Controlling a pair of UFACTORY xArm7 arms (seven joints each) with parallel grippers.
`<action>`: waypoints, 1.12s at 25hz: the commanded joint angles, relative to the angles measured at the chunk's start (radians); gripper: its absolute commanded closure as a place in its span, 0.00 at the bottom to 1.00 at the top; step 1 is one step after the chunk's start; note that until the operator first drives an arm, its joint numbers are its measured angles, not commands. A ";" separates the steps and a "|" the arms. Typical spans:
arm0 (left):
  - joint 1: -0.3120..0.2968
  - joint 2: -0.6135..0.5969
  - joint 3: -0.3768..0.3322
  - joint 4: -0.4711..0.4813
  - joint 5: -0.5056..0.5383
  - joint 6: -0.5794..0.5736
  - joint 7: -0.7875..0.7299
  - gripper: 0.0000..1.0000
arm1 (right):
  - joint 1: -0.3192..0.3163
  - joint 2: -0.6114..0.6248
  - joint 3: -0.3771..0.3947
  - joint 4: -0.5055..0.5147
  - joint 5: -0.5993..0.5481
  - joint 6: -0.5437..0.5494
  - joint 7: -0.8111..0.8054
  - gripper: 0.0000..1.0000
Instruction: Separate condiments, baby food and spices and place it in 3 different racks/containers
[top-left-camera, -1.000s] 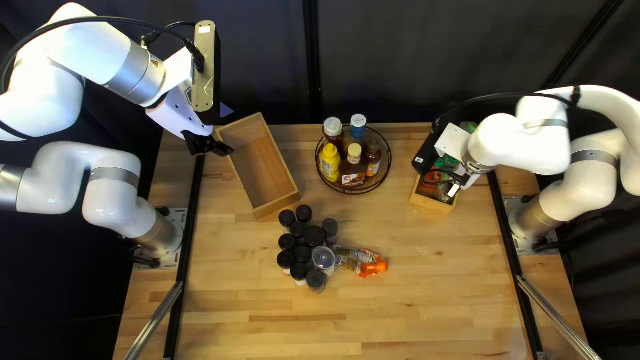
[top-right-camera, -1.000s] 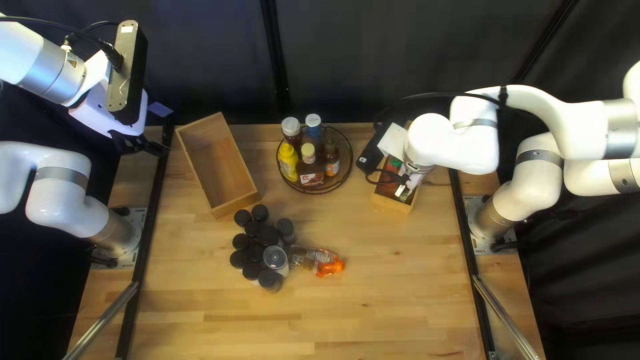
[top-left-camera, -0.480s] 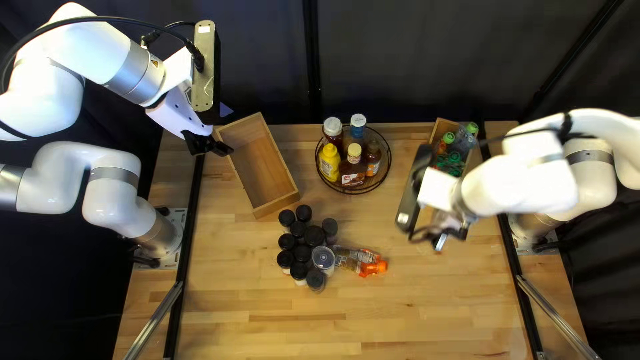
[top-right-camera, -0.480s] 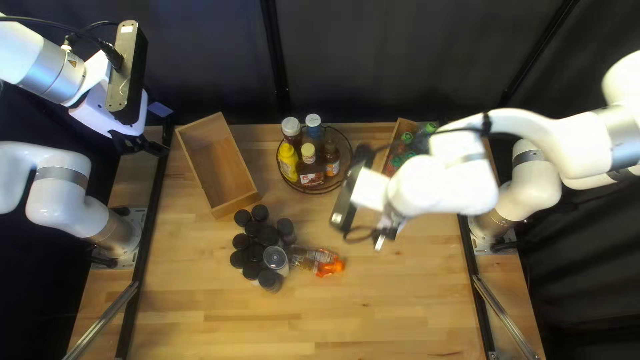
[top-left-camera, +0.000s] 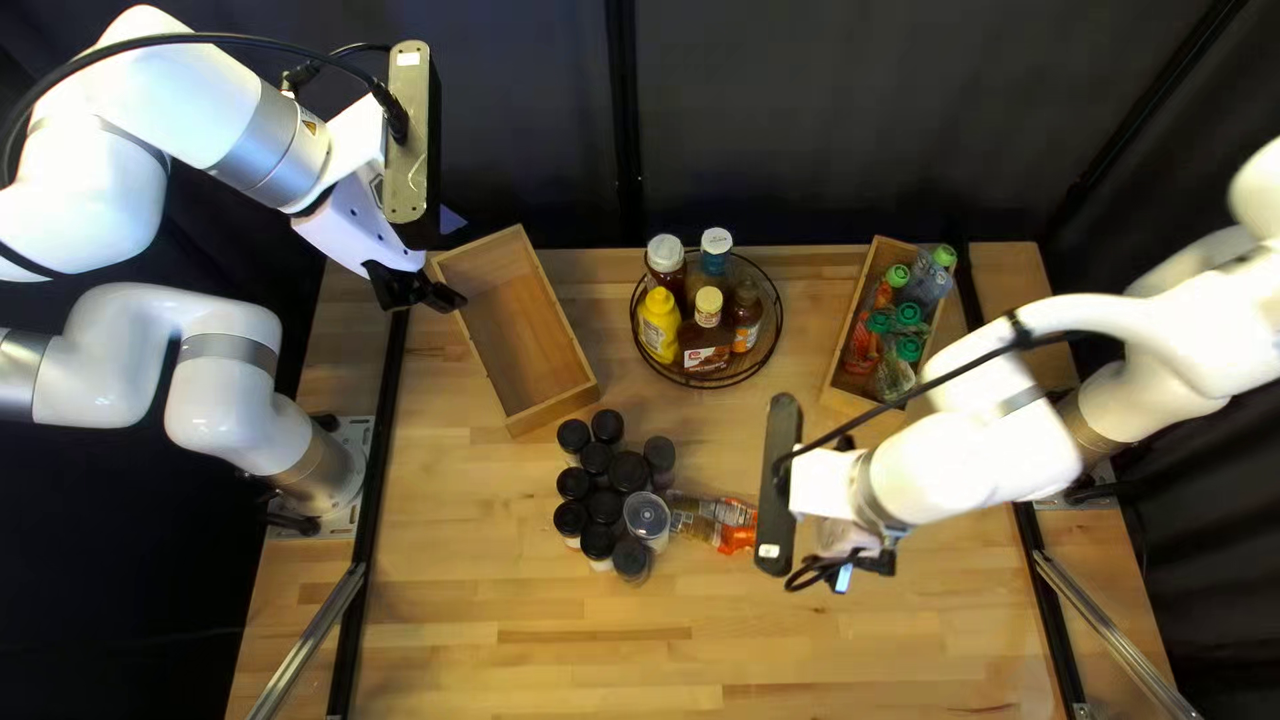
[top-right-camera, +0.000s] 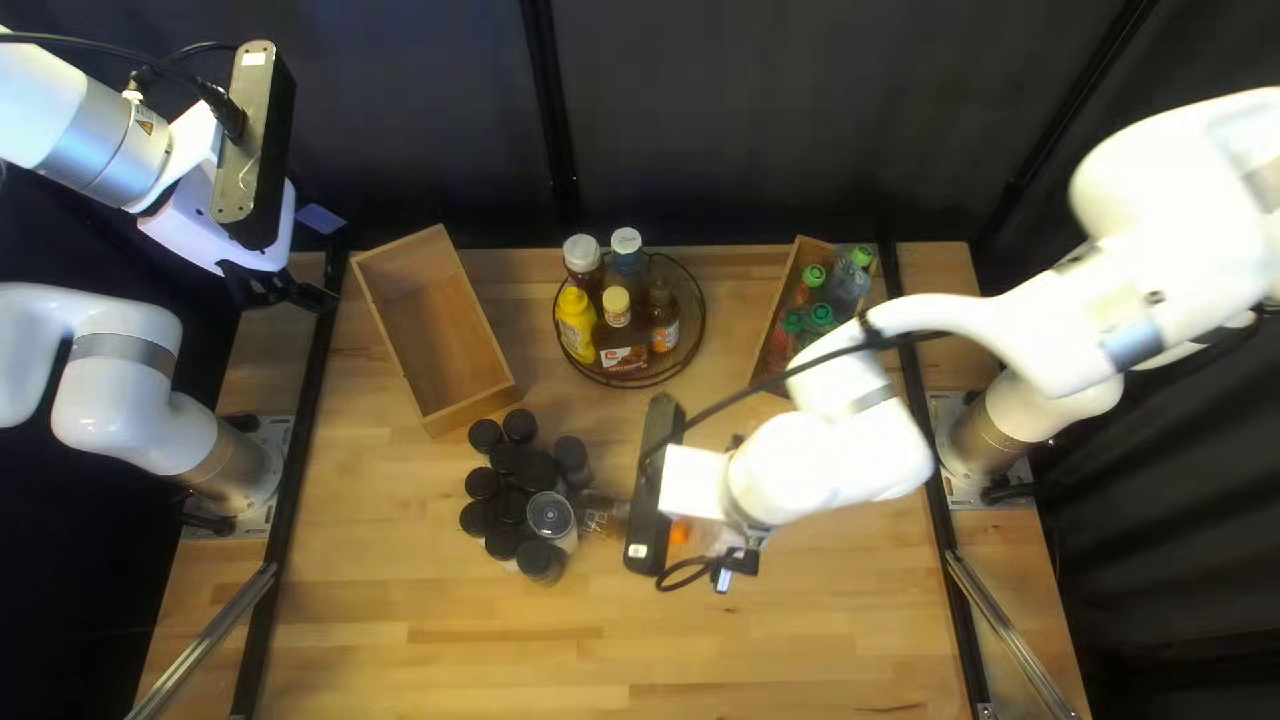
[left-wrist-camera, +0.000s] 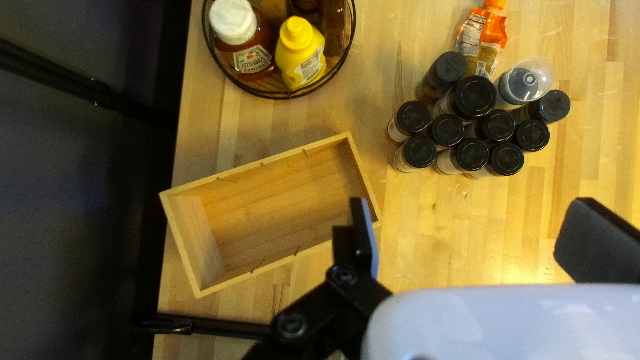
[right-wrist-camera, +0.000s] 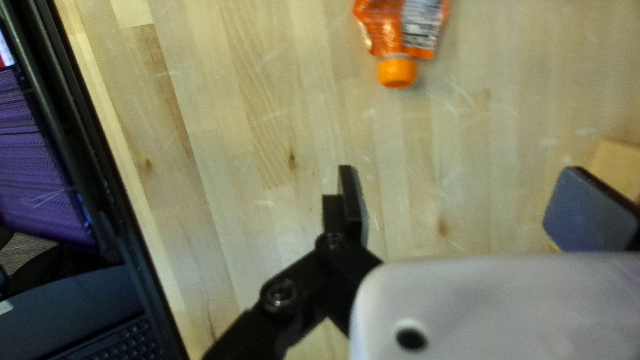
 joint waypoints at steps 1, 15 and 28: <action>0.000 0.000 0.000 0.000 0.000 0.000 0.000 0.00 | 0.017 -0.126 -0.015 0.022 -0.130 -0.032 0.102 0.00; 0.000 0.000 0.000 0.000 0.000 0.000 0.000 0.00 | 0.075 -0.272 -0.090 0.032 -0.357 -0.071 0.298 0.00; 0.000 0.000 0.000 0.000 0.000 0.000 0.000 0.00 | 0.081 -0.346 -0.147 0.039 -0.476 -0.157 0.362 0.05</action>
